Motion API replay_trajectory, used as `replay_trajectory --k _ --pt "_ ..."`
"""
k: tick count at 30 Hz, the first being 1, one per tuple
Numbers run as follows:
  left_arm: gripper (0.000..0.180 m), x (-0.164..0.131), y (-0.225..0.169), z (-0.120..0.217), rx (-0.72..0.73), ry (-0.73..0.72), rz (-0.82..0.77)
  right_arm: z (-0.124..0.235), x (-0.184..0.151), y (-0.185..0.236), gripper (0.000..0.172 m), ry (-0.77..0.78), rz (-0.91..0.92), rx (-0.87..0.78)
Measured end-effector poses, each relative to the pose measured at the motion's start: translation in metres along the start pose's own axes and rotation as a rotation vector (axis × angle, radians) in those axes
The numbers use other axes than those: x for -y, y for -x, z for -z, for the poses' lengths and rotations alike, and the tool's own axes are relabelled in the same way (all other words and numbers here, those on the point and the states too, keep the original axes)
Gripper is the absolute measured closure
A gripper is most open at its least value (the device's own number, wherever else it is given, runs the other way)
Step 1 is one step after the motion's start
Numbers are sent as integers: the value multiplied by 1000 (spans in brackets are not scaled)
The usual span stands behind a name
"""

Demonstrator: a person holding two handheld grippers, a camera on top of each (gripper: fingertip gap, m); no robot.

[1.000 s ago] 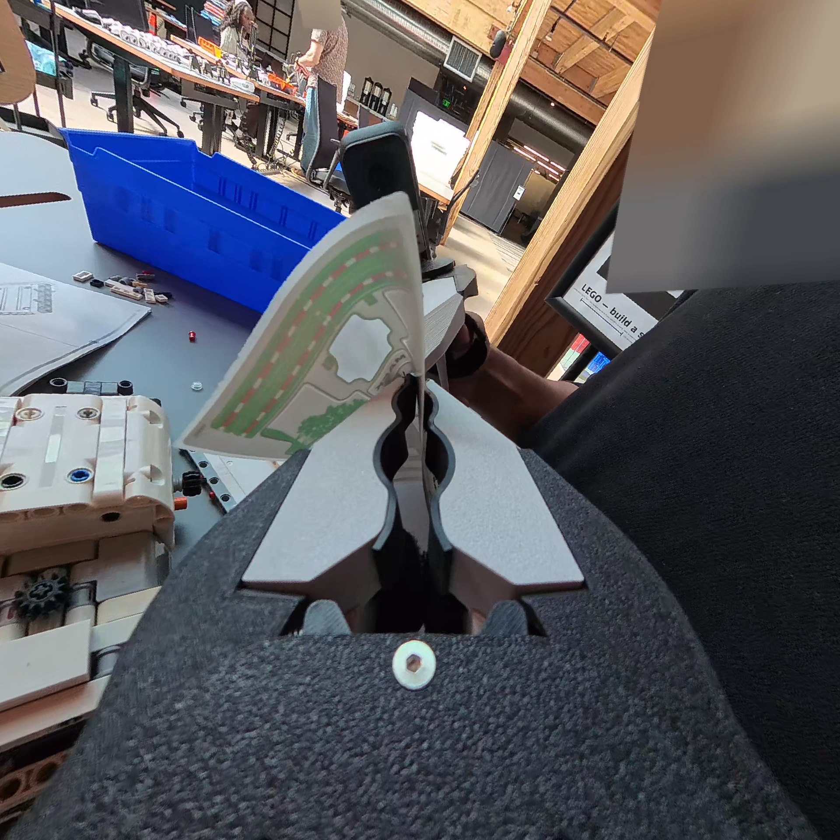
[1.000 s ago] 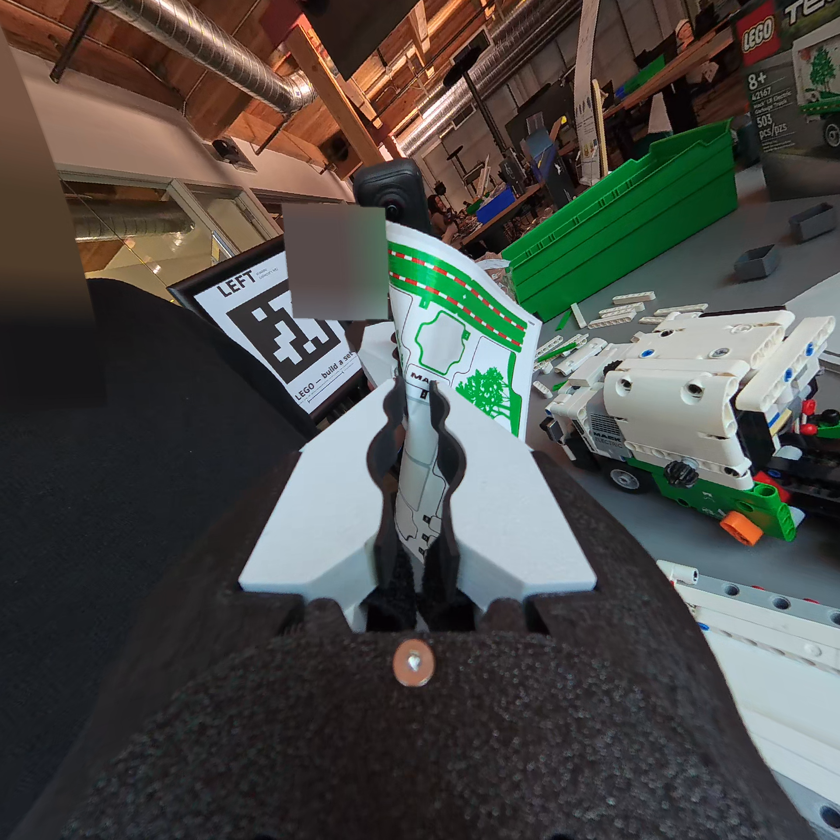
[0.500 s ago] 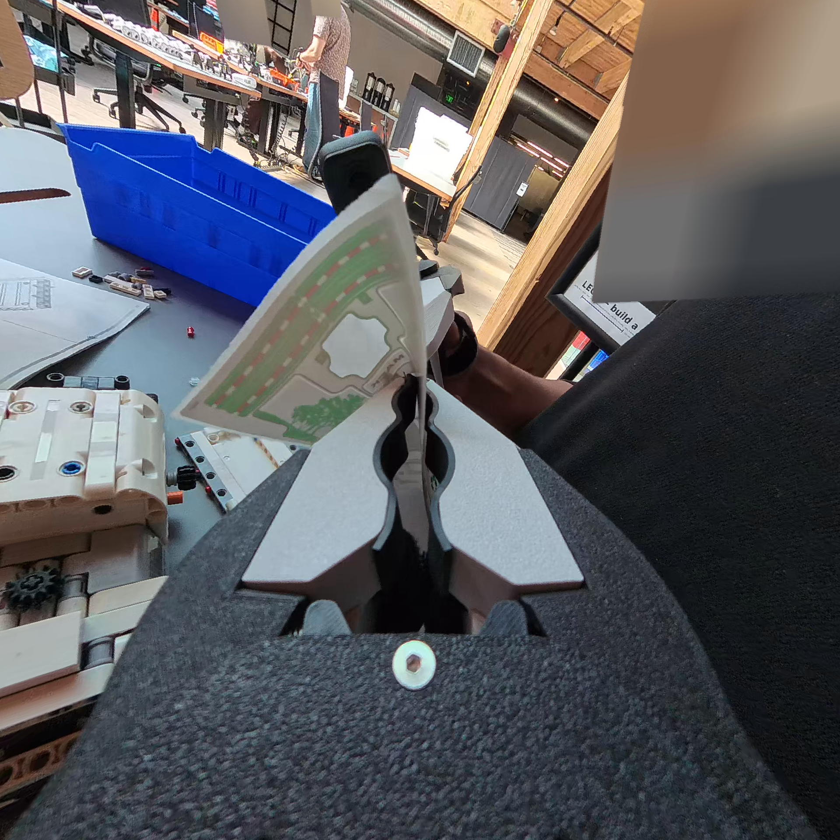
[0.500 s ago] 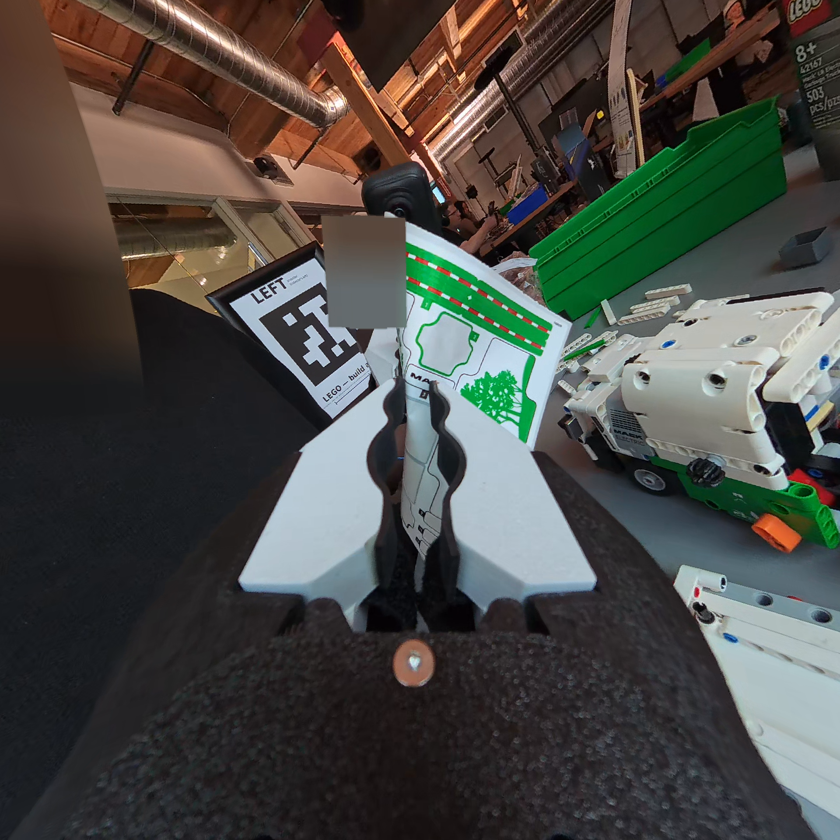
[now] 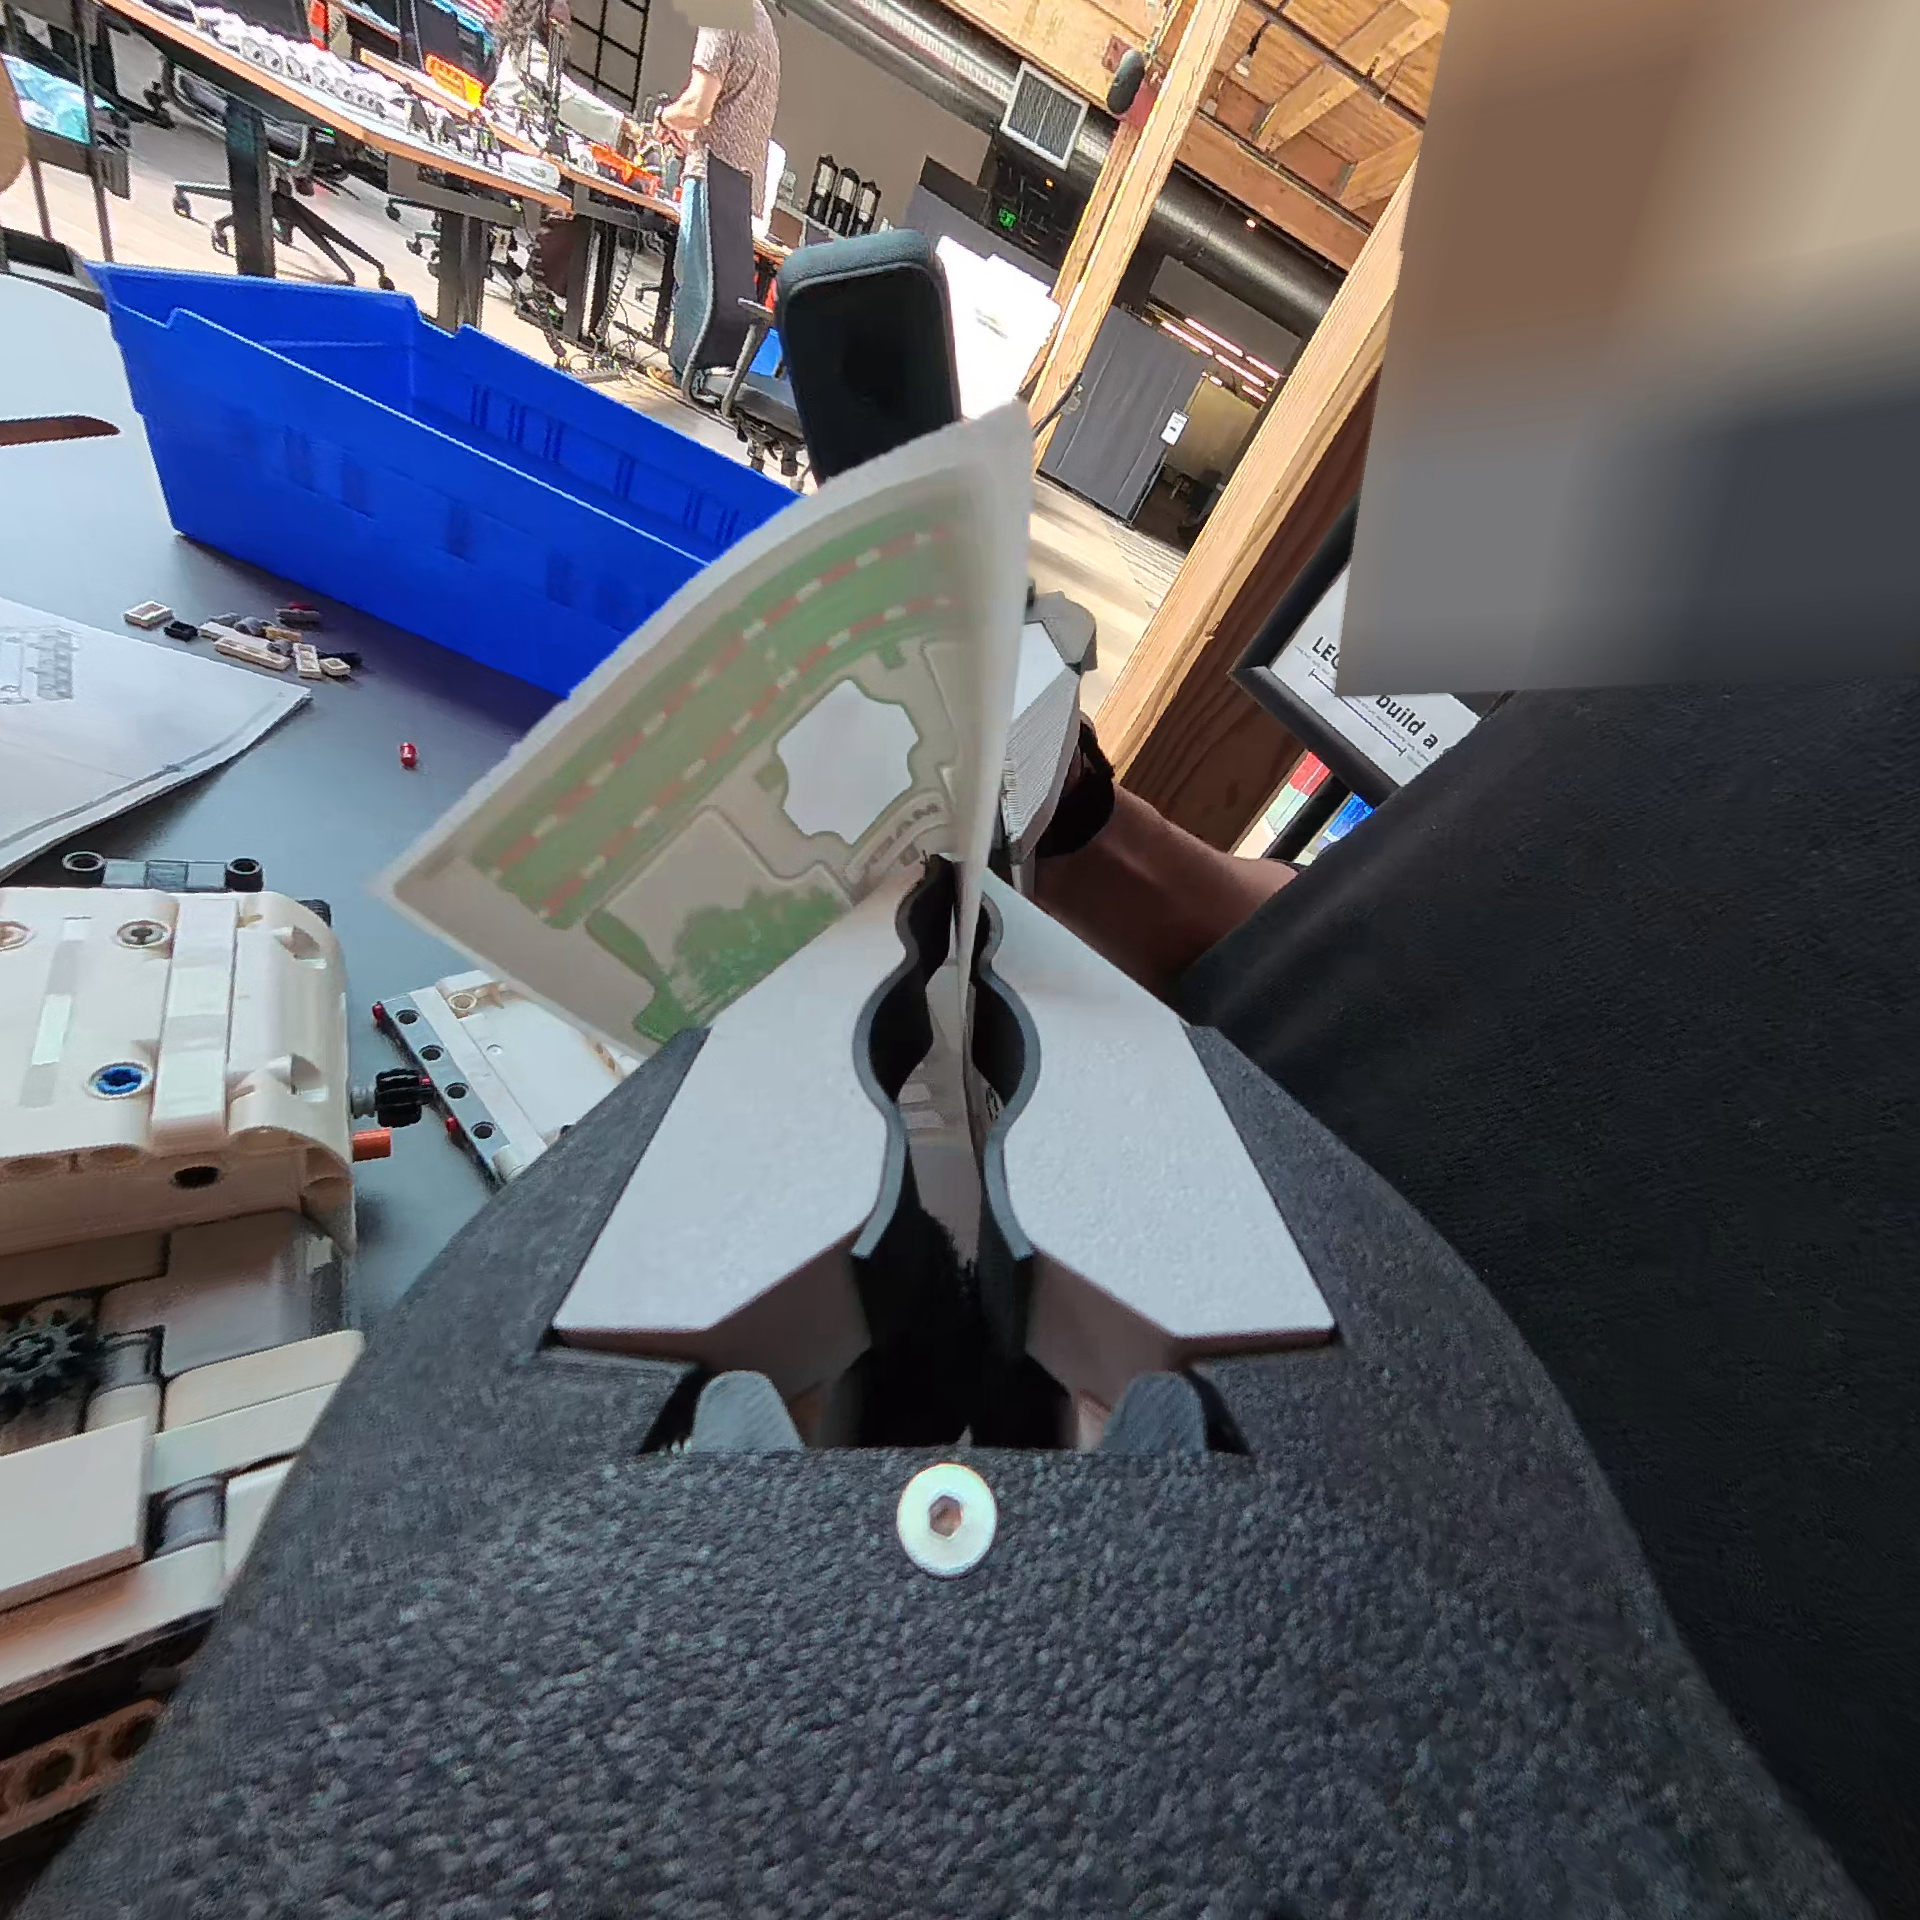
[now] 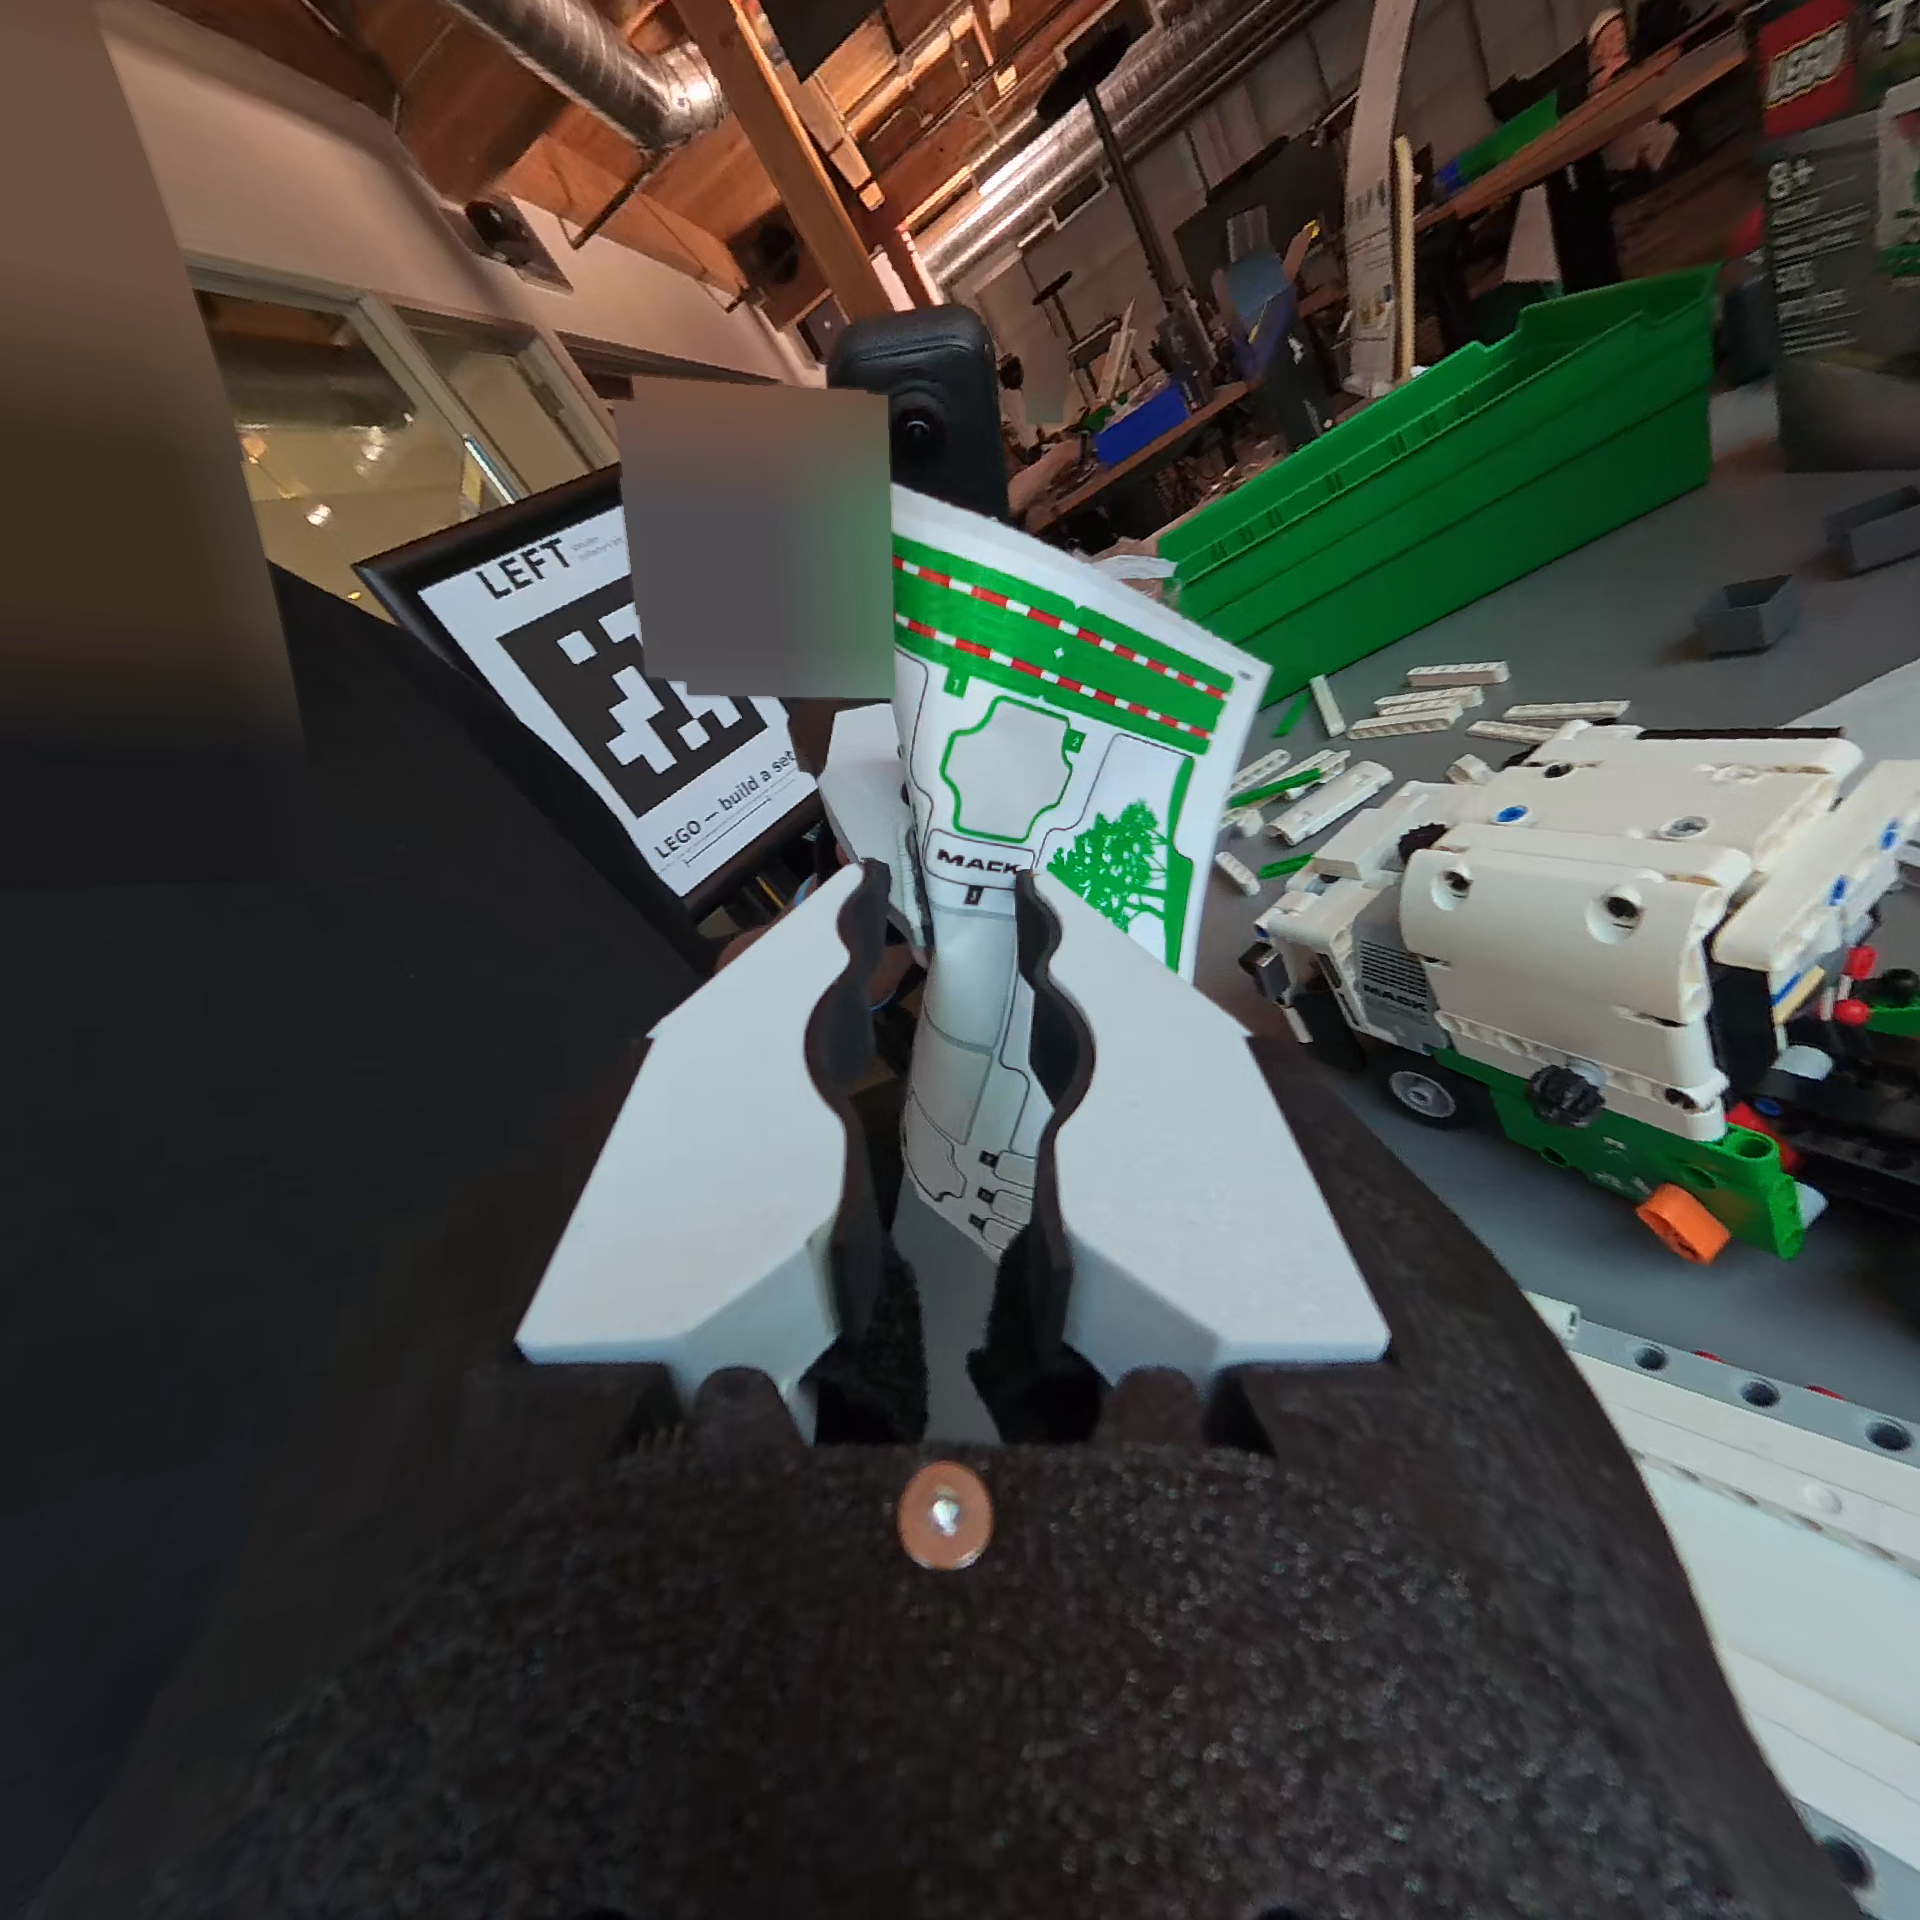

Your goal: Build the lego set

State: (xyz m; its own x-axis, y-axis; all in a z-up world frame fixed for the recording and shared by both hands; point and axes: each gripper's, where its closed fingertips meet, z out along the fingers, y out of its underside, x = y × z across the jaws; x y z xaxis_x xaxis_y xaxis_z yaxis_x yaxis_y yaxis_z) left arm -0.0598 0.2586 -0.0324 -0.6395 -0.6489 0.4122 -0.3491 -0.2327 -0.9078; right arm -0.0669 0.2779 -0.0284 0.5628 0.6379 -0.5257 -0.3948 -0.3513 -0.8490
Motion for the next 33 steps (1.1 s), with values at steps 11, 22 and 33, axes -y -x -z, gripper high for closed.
replay_trajectory --k 11,22,33 --pt "180 7 -4 -6 -38 -38 49 6 5 7 158 -49 -71 73" --pt "180 5 2 -6 -6 -63 104 9 5 -2 163 -78 -122 81" --pt "180 11 14 1 30 -151 198 18 13 -13 150 -114 -59 -27"
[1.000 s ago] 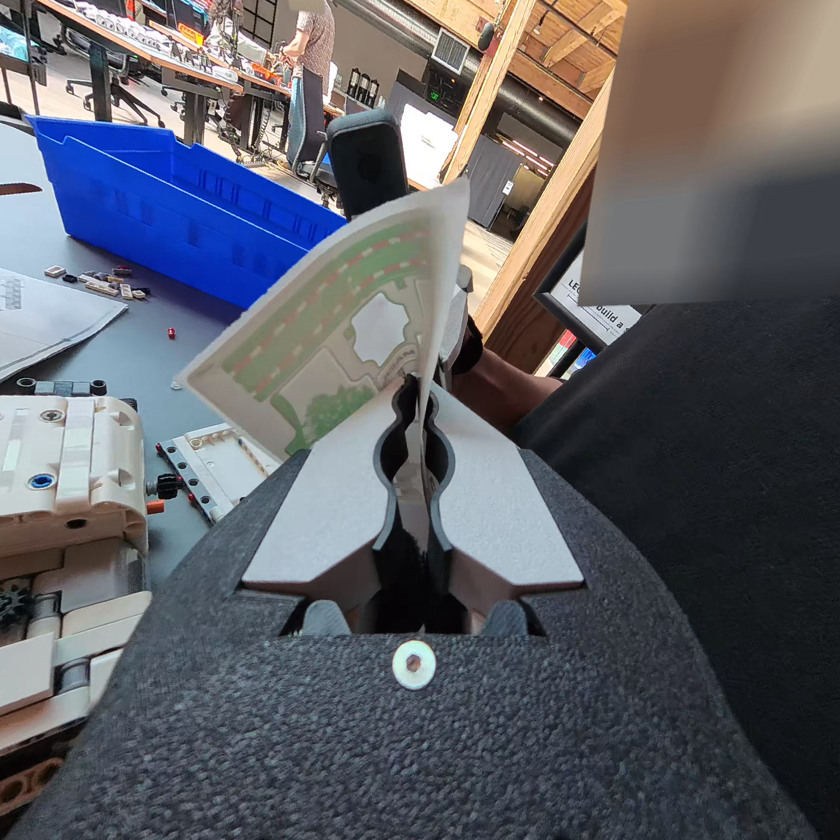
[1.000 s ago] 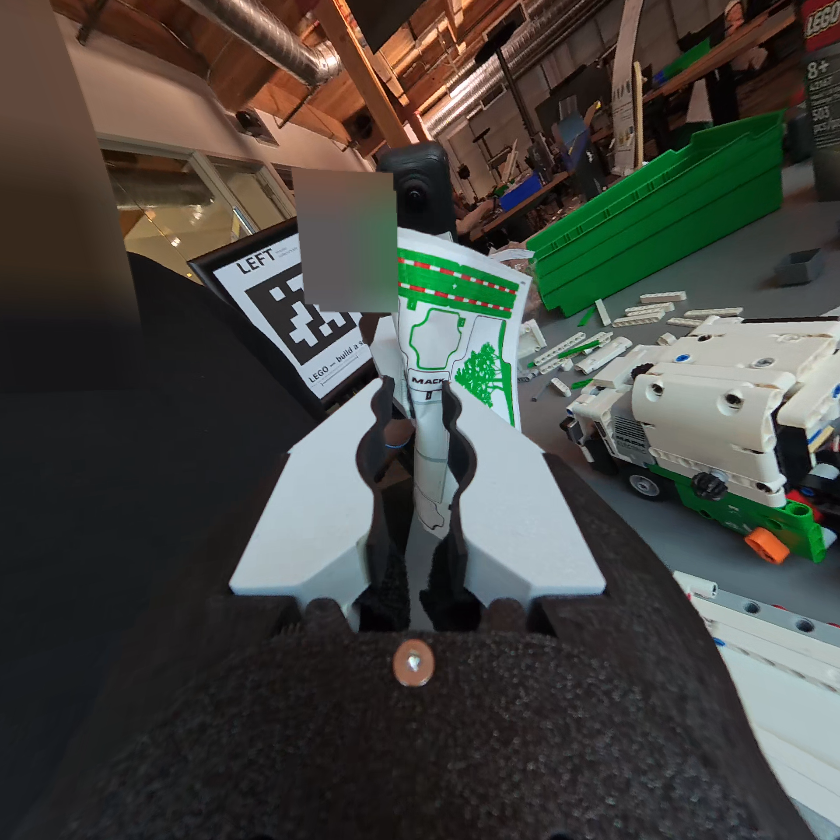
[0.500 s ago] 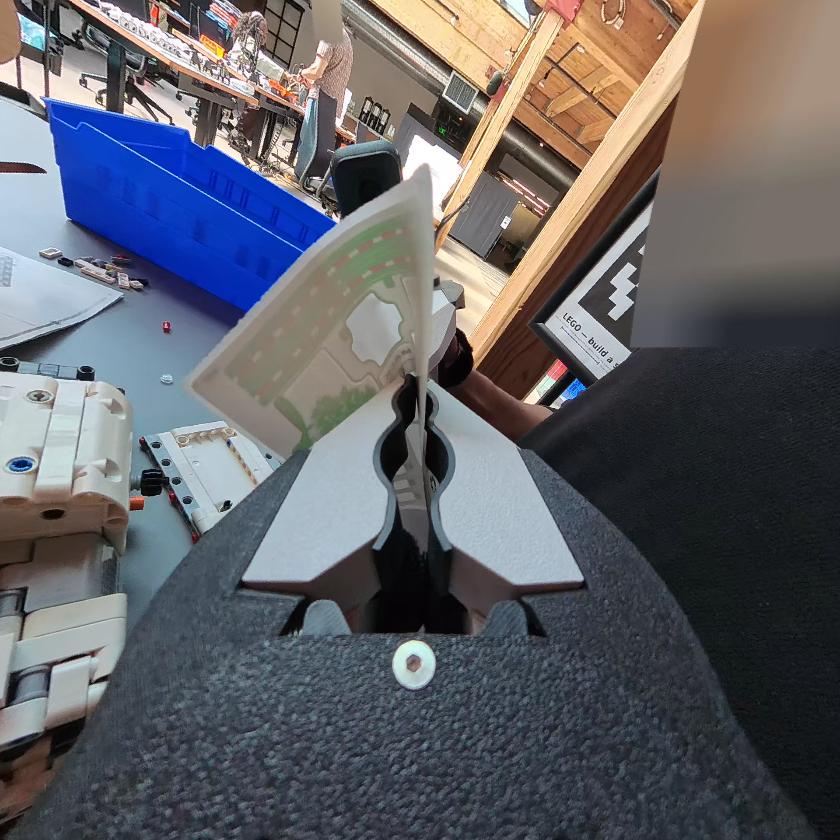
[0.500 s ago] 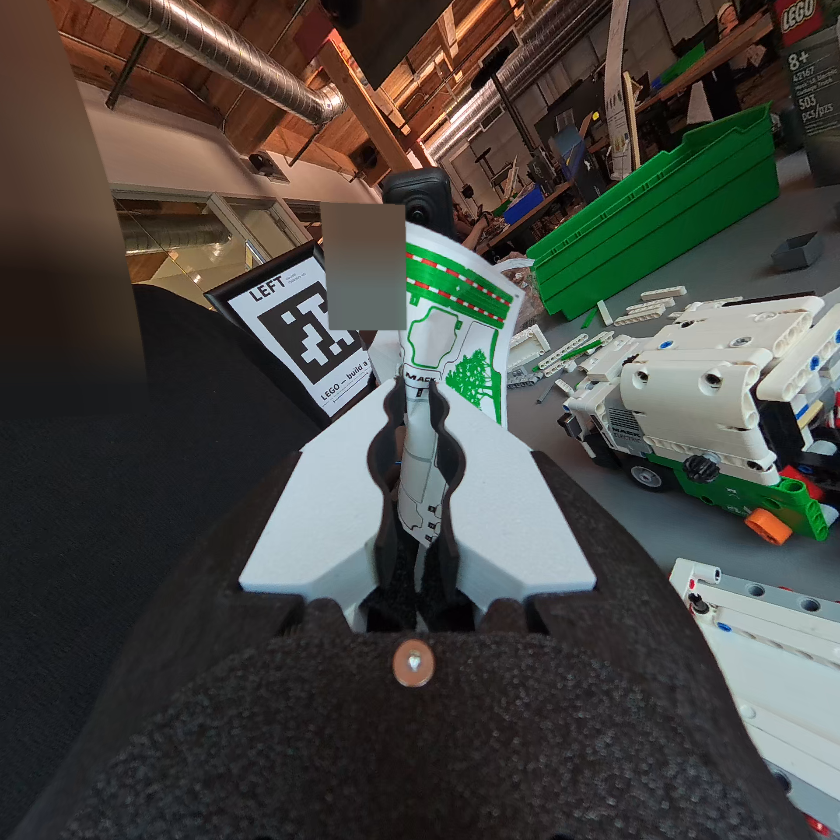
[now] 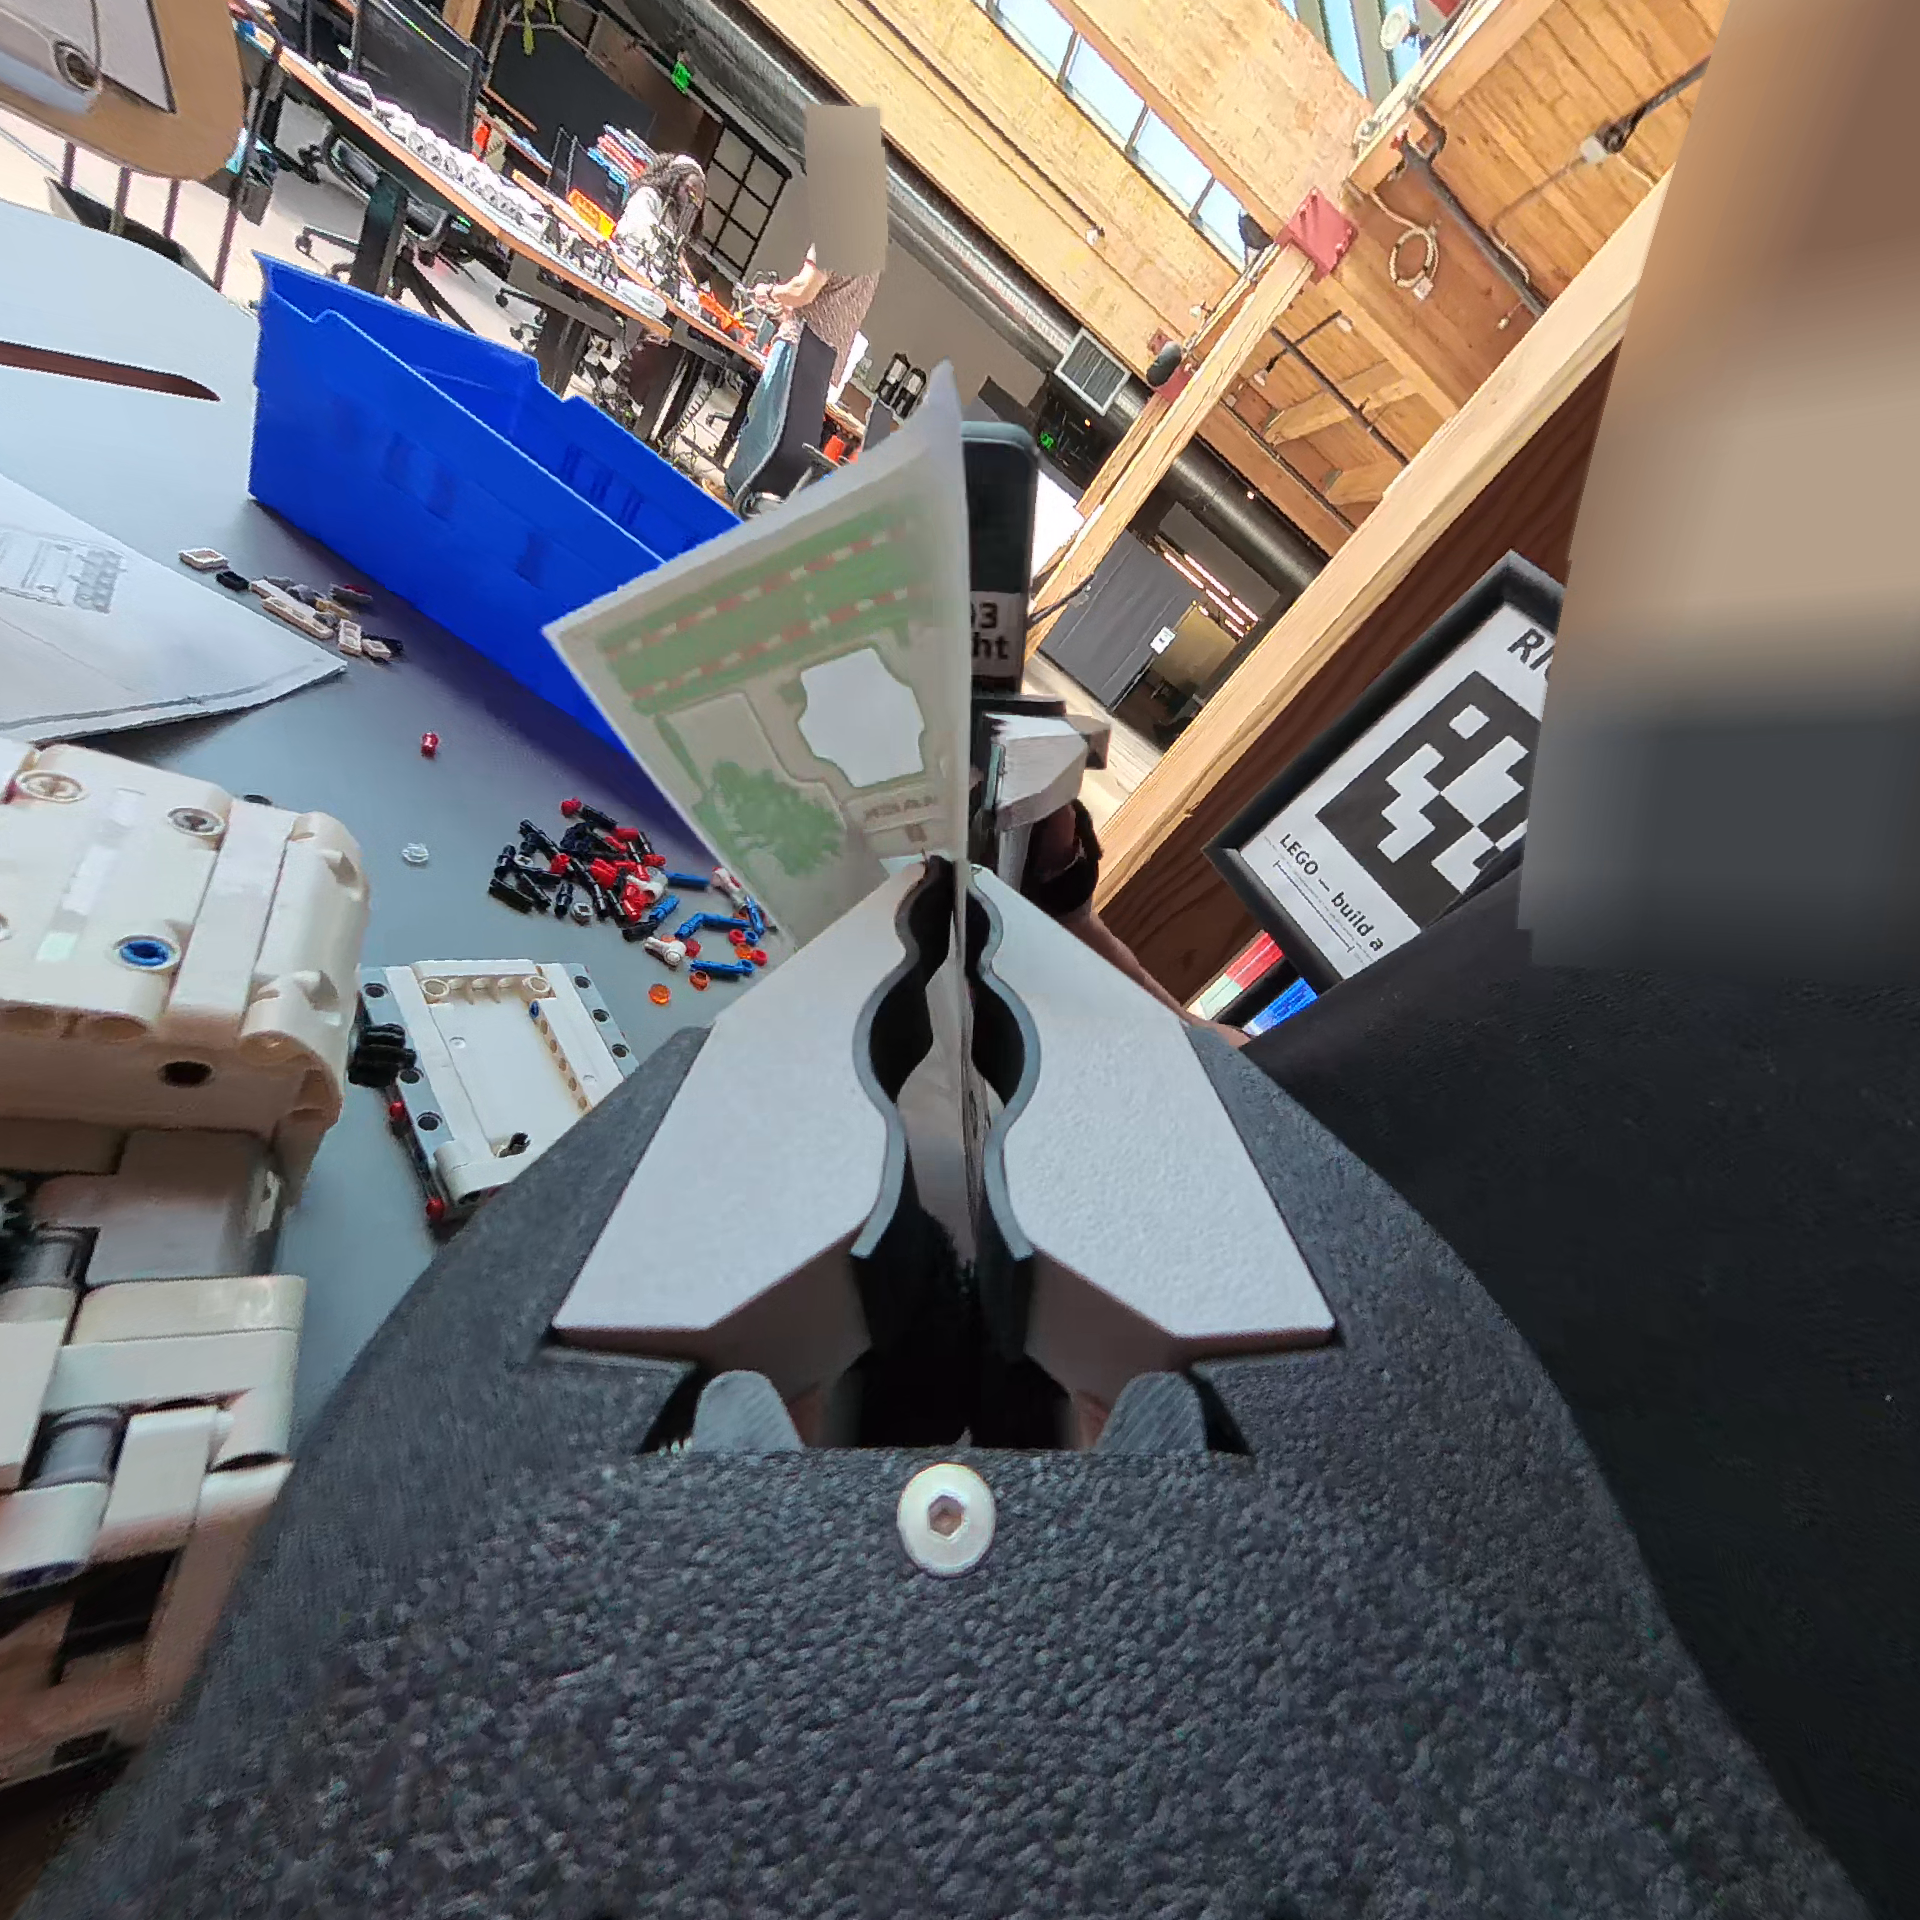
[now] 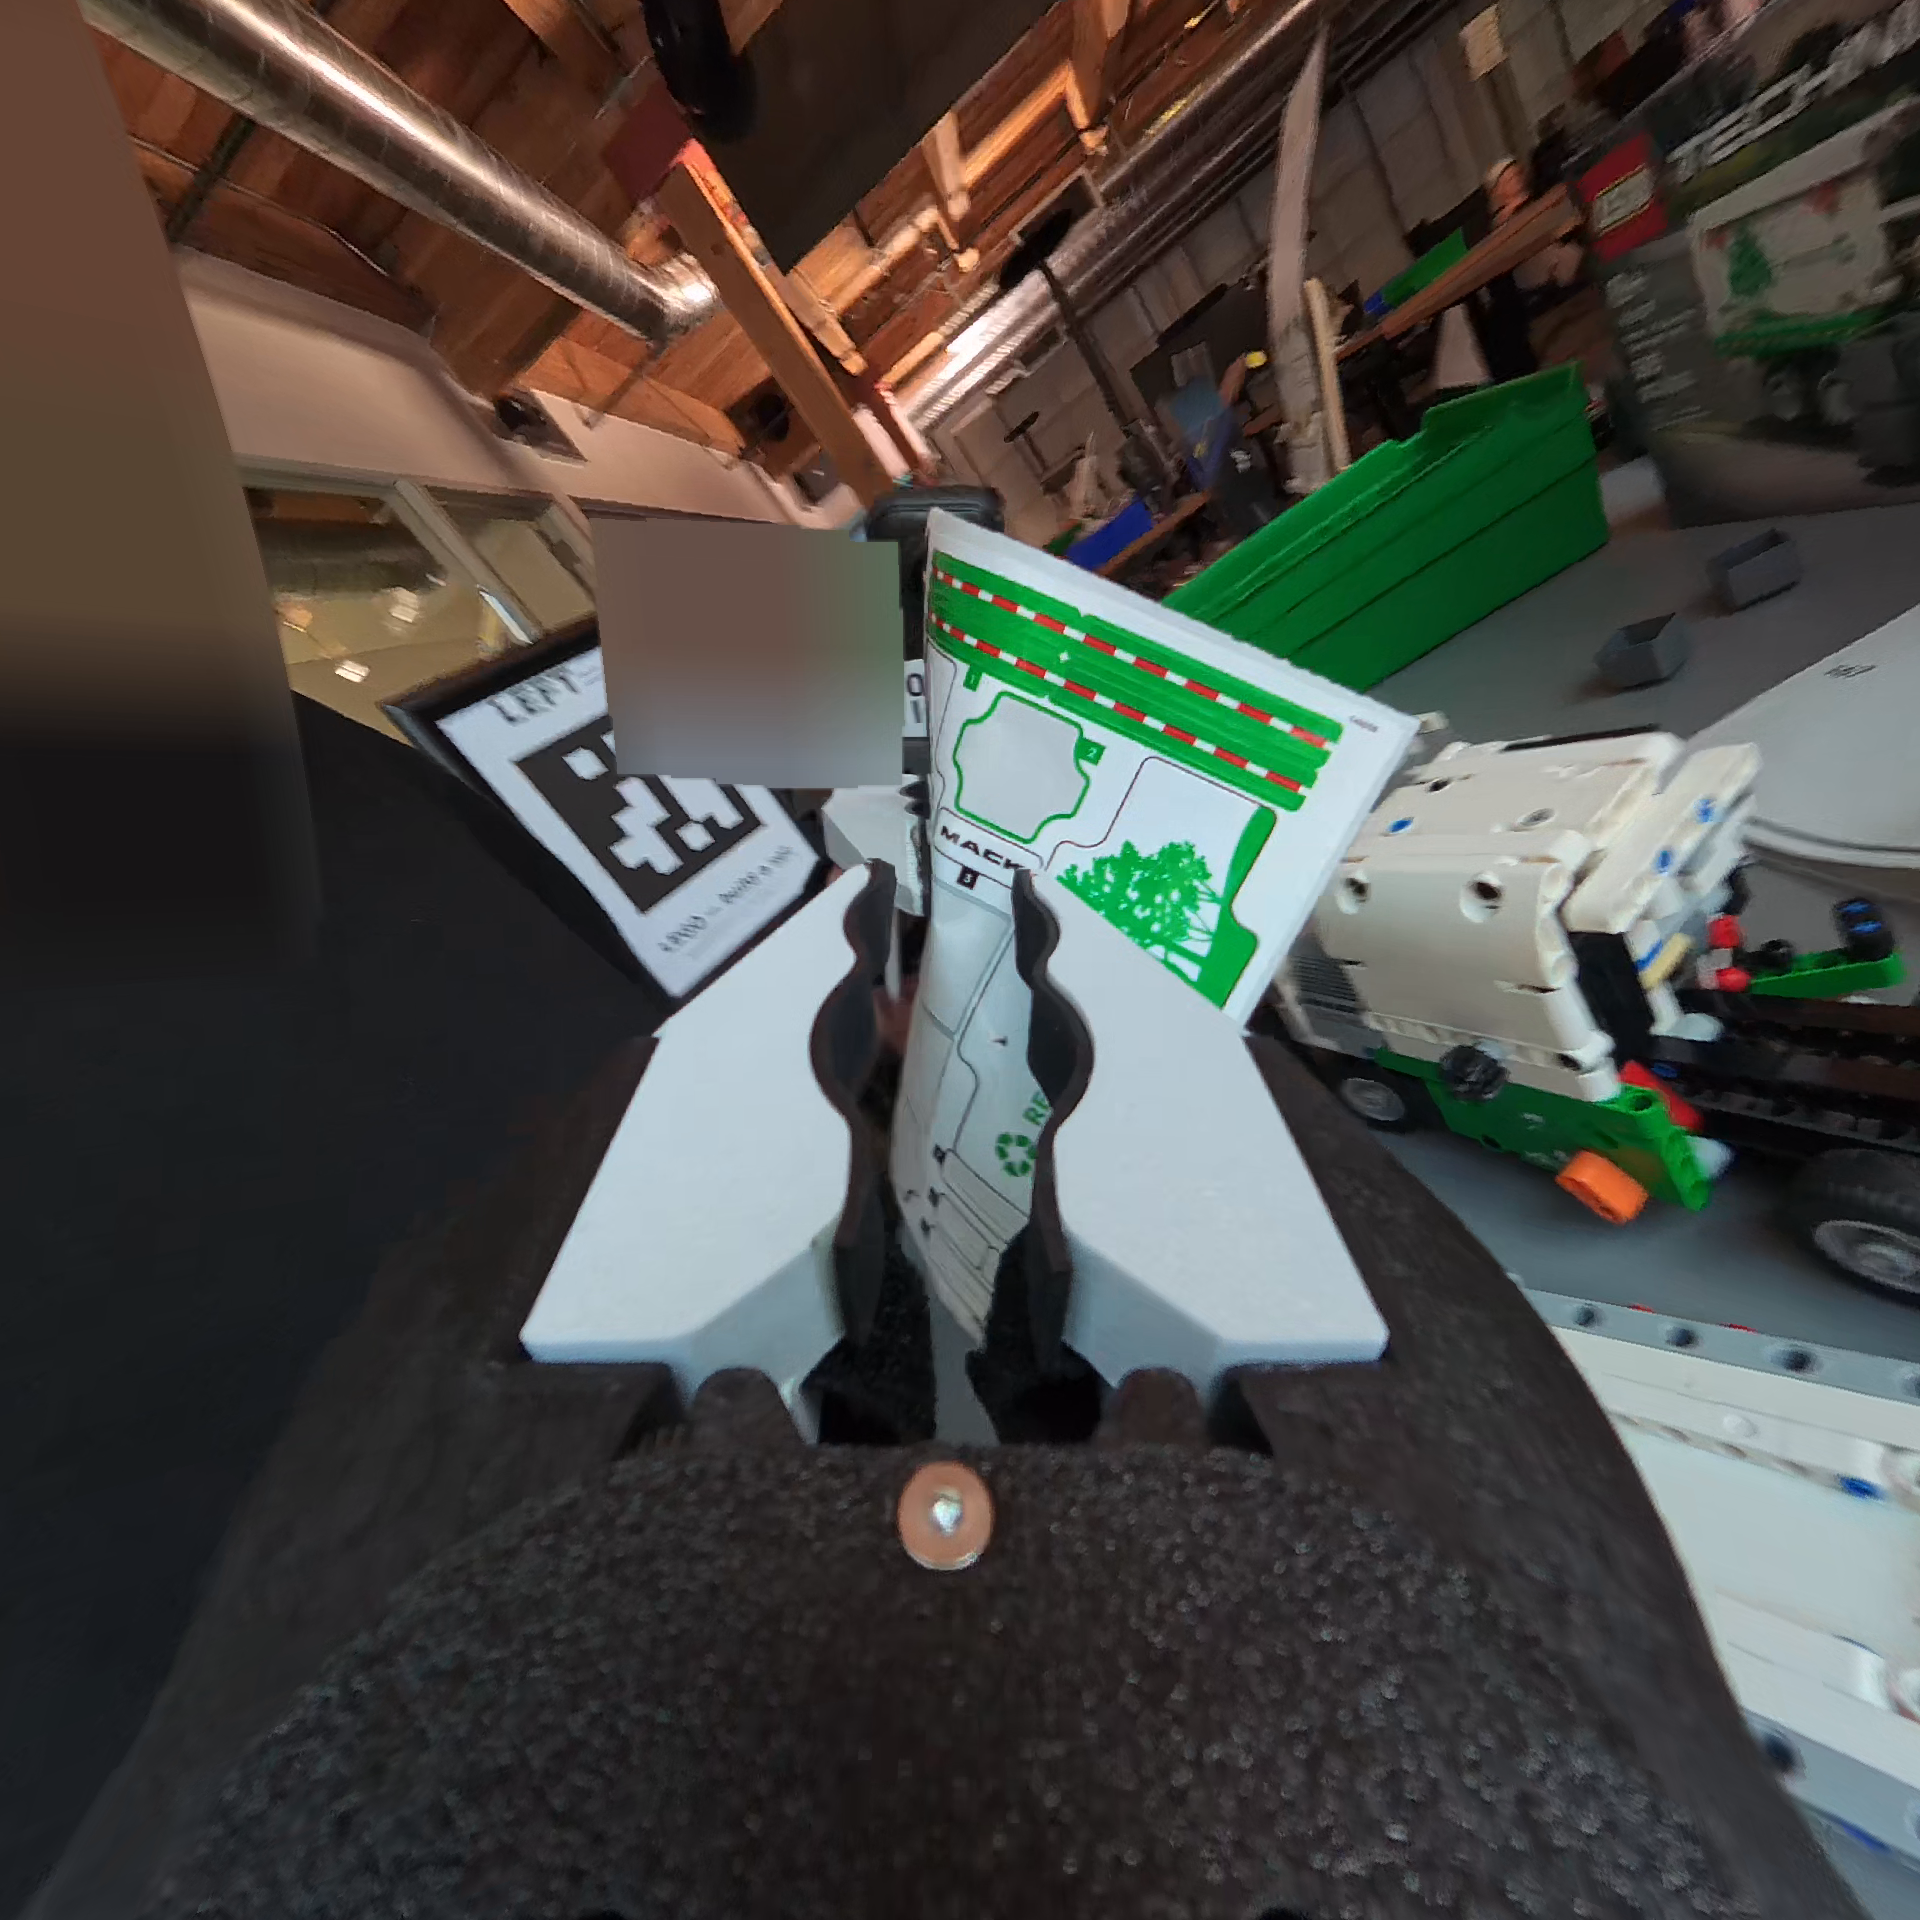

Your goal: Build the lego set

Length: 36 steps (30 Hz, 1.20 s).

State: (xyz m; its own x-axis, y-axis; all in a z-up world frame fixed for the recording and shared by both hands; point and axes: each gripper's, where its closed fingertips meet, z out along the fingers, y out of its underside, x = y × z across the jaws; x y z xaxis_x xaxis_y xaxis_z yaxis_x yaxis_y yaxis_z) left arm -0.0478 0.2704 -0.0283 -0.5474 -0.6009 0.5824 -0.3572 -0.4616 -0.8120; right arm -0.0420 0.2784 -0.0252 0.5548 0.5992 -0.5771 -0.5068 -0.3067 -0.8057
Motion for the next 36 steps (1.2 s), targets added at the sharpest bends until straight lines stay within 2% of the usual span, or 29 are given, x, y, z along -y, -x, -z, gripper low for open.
replay_trajectory --k 3,6,8,11,13,14,16,17,19,21,28,36 --pt "180 2 0 0 -23 -42 58 -2 -1 -4 147 41 158 -119" --pt "180 7 -2 1 -54 -92 112 -6 -14 -13 128 142 223 -191" --pt "180 11 -1 6 -71 -130 143 1 -2 -8 129 57 224 -159" --pt "180 18 -5 16 -122 -177 181 25 23 -15 129 -122 65 -121" --pt "180 21 -12 20 -173 -196 189 26 12 -24 120 -99 -83 -93" --pt "180 20 -13 20 -176 -192 186 21 5 -19 118 -77 -152 -27" --pt "180 16 -13 18 -163 -162 168 11 1 -1 124 -75 -296 132" --pt "180 14 -12 17 -153 -152 162 8 -1 1 144 -63 -329 162" --pt "180 13 -6 17 -104 -147 144 8 -3 -1 159 -66 -359 163" --pt "178 14 3 18 -21 -149 106 11 -4 -11 172 -86 -353 97" --pt "175 17 12 19 47 -157 72 15 -5 -17 172 -105 -366 30" --pt "180 17 20 20 102 -163 68 11 -9 -20 172 -103 -378 10"
